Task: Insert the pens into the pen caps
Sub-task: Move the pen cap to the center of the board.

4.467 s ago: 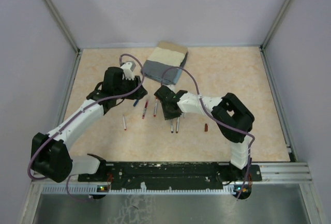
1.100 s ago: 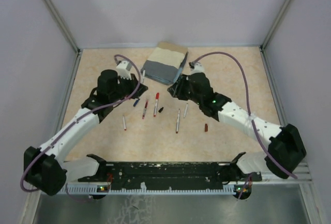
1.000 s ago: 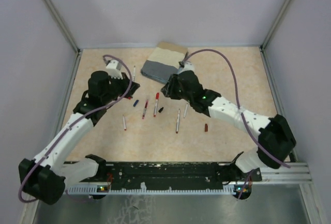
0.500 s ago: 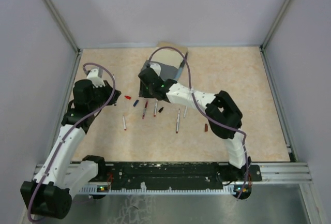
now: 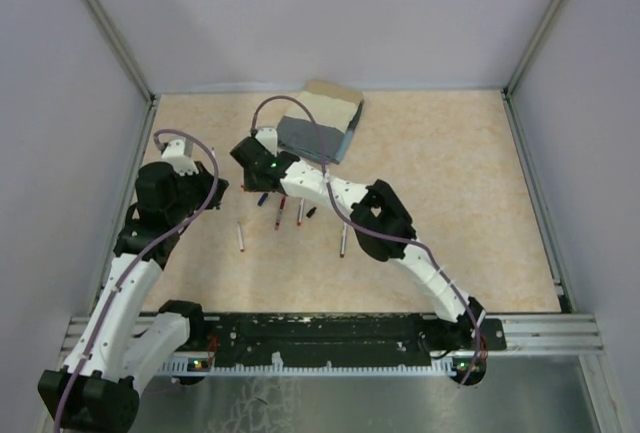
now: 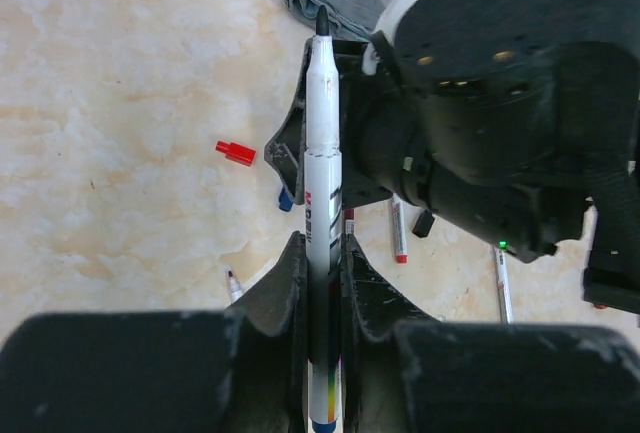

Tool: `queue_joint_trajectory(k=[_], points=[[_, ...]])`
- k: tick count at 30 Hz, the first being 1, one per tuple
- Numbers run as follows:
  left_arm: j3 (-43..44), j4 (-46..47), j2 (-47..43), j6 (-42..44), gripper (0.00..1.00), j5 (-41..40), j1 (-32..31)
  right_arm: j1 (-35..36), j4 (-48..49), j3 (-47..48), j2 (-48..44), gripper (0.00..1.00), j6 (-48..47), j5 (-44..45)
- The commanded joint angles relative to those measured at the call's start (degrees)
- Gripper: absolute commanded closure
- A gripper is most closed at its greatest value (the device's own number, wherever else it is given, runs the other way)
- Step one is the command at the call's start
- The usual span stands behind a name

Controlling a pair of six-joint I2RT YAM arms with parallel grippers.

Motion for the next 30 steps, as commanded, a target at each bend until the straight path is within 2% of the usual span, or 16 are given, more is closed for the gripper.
queue_joint_trajectory(k=[1,9,18,30], points=[[-0.31,-0.17,-1.26,0.99,1.0,-0.94,-0.04,1.32,-6.73,8.88,4.55,0.57,-1.87,4.71],[-0.18,-0.46,-1.67,1.18,1.0,-1.39,-0.36,2.17,-7.94,9.53,6.84,0.56,-2.66,7.39],[-0.28,-0.29,-1.58,1.26,1.0,-1.4,-0.35,2.42,-9.09,10.36,9.43,0.57,-3.62,5.93],[-0.23,-0.15,-1.68,1.27,1.0,-1.42,-0.35,4.53,-13.78,10.58,10.07,0.77,-7.8,6.85]])
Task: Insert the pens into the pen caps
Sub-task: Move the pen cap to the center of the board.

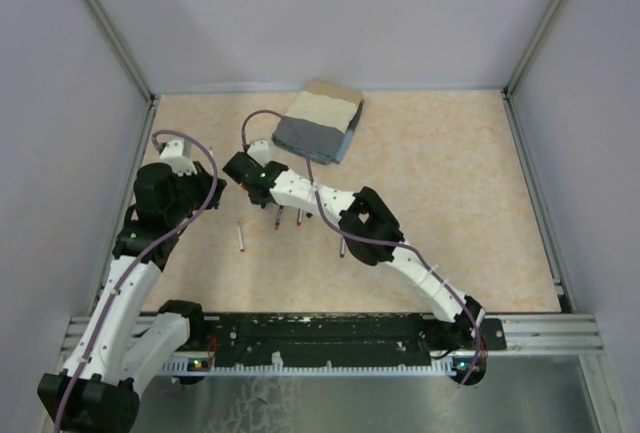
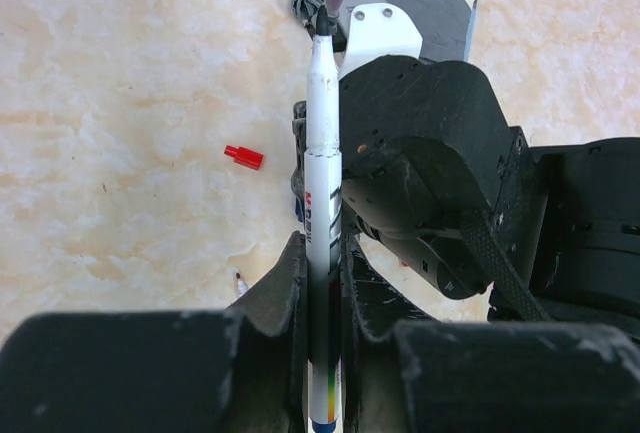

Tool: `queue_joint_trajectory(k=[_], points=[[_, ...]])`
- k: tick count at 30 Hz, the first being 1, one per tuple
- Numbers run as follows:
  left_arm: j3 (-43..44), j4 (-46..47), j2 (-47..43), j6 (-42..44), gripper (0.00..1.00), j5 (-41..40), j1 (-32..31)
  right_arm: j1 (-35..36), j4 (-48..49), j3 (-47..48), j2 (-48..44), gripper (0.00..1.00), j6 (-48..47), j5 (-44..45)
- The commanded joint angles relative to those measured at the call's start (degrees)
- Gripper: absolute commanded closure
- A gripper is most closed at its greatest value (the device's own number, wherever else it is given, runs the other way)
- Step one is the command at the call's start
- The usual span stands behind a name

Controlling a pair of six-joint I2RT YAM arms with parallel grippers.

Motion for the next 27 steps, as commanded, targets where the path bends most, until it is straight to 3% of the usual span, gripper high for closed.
queue_joint_trajectory(k=[1,10,27], points=[[-0.32,0.09,-0.72,0.68,1.0,-0.53,-0.3,2.31,-4.27,1.75,1.63,0.79,-3.16,0.14],[-0.2,0.0,-0.88,0.73,1.0,-1.02,-0.3,4.5,-1.34,-6.08,-4.42,0.88,-9.37,-3.67],[0.19,-0.76,-0.78,0.63,1.0,-2.42,-0.3,5.37,-3.34,-11.91,-6.72,0.76,-9.24,-8.12]])
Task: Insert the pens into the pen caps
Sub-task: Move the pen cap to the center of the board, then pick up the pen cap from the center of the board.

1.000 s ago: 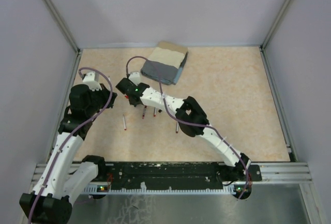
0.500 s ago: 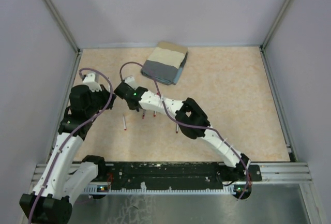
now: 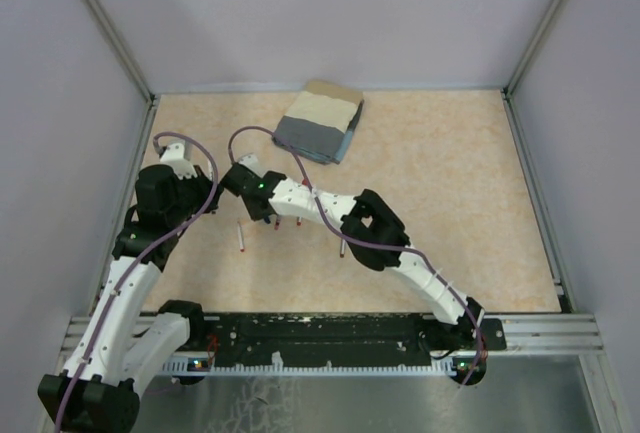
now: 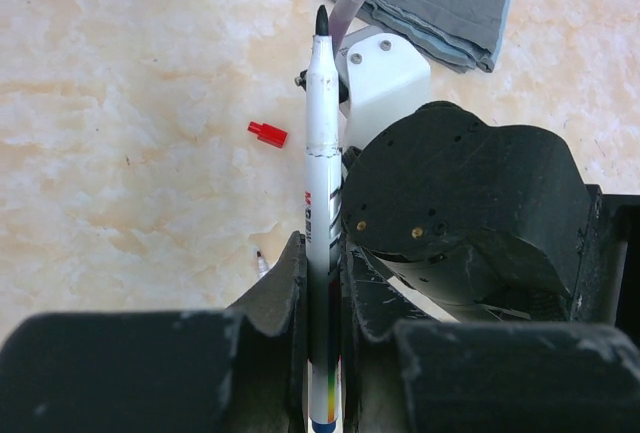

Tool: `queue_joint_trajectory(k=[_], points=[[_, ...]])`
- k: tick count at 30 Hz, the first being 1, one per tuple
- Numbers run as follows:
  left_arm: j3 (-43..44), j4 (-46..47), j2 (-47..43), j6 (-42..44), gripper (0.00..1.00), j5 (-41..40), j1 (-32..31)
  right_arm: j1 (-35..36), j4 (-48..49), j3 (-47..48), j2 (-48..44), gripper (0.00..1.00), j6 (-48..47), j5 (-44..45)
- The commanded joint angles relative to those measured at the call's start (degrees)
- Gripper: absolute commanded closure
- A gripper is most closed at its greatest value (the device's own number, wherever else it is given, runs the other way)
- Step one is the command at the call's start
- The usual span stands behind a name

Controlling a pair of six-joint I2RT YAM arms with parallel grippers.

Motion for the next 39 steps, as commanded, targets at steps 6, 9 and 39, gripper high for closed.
queue_joint_trajectory(k=[6,9,39], points=[[0.86,1.29,-0.72,-0.06,1.0,-2.33,-0.3,2.2,-4.68,-4.27,-1.98,0.73,0.16,-2.19],[0.94,0.81,-0.91,-0.28,1.0,-3.83,-0.3,2.2,-4.77,-5.09,-2.24,0.74,0.39,-2.19],[0.37,1.47,-0.9,1.81,1.0,-4.62,-0.24,-2.44,18.73,-37.96,-34.98,1.0,5.97,-7.92]])
